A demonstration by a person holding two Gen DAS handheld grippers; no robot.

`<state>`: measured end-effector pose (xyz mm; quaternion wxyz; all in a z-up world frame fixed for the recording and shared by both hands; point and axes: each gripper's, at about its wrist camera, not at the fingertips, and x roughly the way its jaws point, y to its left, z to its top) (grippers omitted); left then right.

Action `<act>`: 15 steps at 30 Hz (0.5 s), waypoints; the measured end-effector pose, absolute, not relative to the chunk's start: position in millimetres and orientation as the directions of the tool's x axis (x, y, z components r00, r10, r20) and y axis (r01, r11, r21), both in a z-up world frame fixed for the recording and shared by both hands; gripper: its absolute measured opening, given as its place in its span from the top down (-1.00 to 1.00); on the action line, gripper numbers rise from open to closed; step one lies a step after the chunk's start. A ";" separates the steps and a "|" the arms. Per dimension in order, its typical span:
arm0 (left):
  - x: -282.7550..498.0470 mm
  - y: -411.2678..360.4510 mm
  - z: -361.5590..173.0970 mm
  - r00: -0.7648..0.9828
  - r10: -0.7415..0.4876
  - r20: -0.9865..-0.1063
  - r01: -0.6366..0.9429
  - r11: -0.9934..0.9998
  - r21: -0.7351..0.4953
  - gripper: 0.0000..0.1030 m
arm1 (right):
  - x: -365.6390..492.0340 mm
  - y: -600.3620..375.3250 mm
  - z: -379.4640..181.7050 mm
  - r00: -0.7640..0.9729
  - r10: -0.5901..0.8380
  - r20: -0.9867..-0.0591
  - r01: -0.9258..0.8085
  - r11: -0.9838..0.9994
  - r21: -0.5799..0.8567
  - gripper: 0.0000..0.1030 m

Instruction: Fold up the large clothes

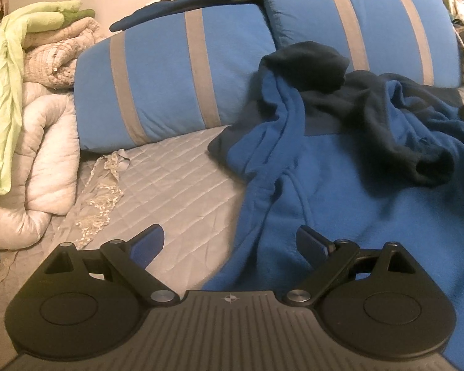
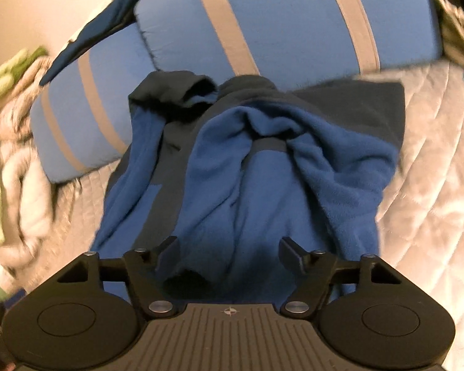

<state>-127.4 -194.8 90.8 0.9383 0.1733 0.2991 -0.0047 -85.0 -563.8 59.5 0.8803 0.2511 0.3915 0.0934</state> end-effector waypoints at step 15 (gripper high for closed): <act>-128.1 -193.8 90.7 0.823 0.096 -0.560 0.112 0.939 0.325 -0.83 | -42.8 -514.6 52.0 0.614 0.365 -0.700 -0.012 0.891 0.454 0.09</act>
